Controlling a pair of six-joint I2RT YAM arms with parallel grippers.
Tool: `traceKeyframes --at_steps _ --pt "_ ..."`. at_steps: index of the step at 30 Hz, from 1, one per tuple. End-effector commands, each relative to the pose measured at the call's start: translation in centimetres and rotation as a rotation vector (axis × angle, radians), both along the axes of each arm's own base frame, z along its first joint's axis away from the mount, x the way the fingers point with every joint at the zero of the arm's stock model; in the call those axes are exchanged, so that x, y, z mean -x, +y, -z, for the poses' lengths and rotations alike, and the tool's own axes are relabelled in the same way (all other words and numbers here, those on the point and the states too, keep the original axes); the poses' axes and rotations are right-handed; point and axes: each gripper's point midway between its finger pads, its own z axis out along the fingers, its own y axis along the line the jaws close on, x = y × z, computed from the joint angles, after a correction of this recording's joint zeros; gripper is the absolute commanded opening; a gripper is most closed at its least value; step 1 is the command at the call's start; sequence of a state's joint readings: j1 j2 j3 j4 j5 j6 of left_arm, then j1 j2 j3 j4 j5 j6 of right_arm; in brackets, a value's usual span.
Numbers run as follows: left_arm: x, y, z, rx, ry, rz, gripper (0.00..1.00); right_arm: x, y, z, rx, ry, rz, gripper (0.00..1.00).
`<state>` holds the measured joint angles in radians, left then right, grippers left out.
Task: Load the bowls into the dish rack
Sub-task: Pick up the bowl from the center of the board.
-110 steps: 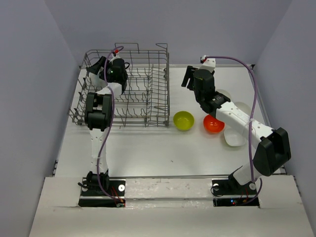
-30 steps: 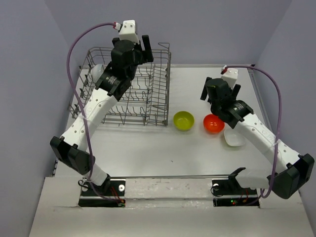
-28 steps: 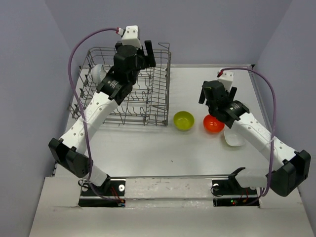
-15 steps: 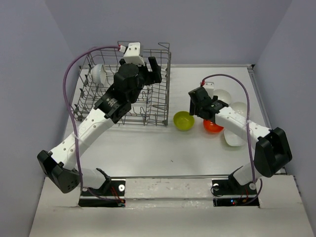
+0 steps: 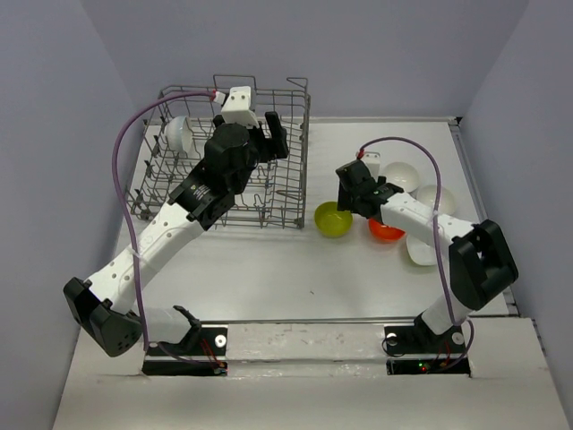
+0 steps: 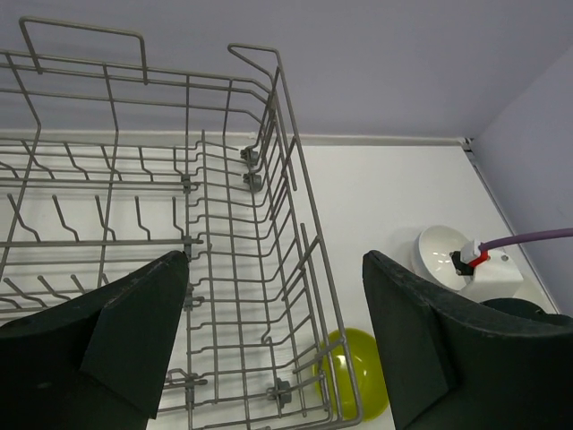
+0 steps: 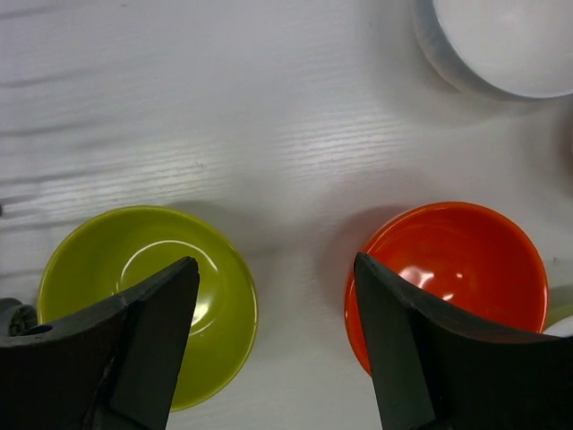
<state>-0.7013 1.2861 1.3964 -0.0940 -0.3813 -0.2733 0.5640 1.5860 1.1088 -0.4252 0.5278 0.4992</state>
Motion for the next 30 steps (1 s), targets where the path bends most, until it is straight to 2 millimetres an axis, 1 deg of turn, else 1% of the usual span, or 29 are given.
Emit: traceKeyframes --at_steps 1,2,4,5,8,9,11,12,13,15,16,17,18,19,20,21,22,23,24,25,28,30 --pt "0.8 0.5 -2.5 0.068 -0.063 -0.006 0.88 -2.5 -0.9 -3.0 0.016 -0.119 0.111 0.75" --pt "0.7 0.4 -2.4 0.066 -0.064 -0.005 0.88 -2.9 -2.0 -3.2 0.028 -0.12 0.142 0.76" --pt "0.7 0.3 -2.4 0.062 -0.063 -0.003 0.88 -3.5 -3.3 -3.7 0.024 -0.125 0.185 0.76" --pt "0.7 0.4 -2.4 0.062 -0.063 -0.003 0.88 -4.0 -4.7 -3.9 0.008 -0.126 0.228 0.76" --pt "0.6 0.3 -2.1 0.058 -0.061 -0.001 0.88 -4.7 -6.6 -4.9 -0.033 -0.14 0.28 0.76" --pt "0.6 0.2 -2.1 0.057 -0.062 0.0 0.88 -5.0 -7.9 -5.3 -0.041 -0.149 0.313 0.76" --pt "0.6 0.1 -1.9 0.056 -0.06 0.006 0.88 -5.1 -9.1 -6.0 -0.055 -0.166 0.353 0.76" --pt "0.5 0.0 -1.8 0.054 -0.059 0.008 0.88 -5.1 -10.5 -6.1 -0.055 -0.164 0.389 0.77" --pt "0.5 0.0 -1.7 0.052 -0.057 0.011 0.88 -5.2 -11.3 -6.1 -0.064 -0.165 0.415 0.77" --pt "0.6 -0.1 -1.7 0.055 -0.057 0.014 0.88 -4.7 -12.6 -5.5 -0.091 -0.141 0.447 0.78" --pt "0.7 -0.1 -1.6 0.054 -0.059 0.02 0.88 -4.5 -14.2 -5.3 -0.108 -0.139 0.496 0.78" --pt "0.7 -0.2 -1.7 0.057 -0.059 0.022 0.88 -4.2 -14.6 -5.0 -0.116 -0.13 0.508 0.78" --pt "0.8 0.0 -1.9 0.063 -0.066 0.022 0.88 -3.7 -15.2 -5.5 -0.123 -0.146 0.525 0.78" --pt "0.9 -0.1 -1.7 0.06 -0.064 0.029 0.88 -2.9 -16.2 -5.0 -0.119 -0.141 0.557 0.78" --pt "1.0 -0.2 -1.4 0.057 -0.06 0.034 0.88 -2.6 -16.4 -5.3 -0.117 -0.151 0.564 0.78" --pt "1.1 -0.1 -1.4 0.058 -0.062 0.036 0.88 -2.1 -17.2 -6.1 -0.115 -0.179 0.589 0.78" --pt "1.1 -0.2 -2.0 0.074 -0.08 0.04 0.88 -1.7 -17.4 -6.3 -0.11 -0.187 0.599 0.78" --pt "1.1 -0.3 -1.7 0.075 -0.079 0.042 0.88 -1.1 -18.6 -6.1 -0.107 -0.189 0.637 0.78" --pt "1.2 -0.2 -1.8 0.079 -0.082 0.045 0.88 -0.6 -19.1 -6.6 -0.111 -0.203 0.655 0.79" --pt "1.3 -0.4 -1.7 0.077 -0.081 0.051 0.88 -0.3 -19.6 -6.7 -0.116 -0.208 0.672 0.8" --pt "1.5 -0.3 -1.9 0.08 -0.091 0.056 0.88 1.2 -21.0 -6.1 -0.118 -0.199 0.729 0.82" --pt "1.6 -0.1 -2.3 0.089 -0.104 0.054 0.88 2.0 -21.9 -5.3 -0.116 -0.175 0.76 0.81"
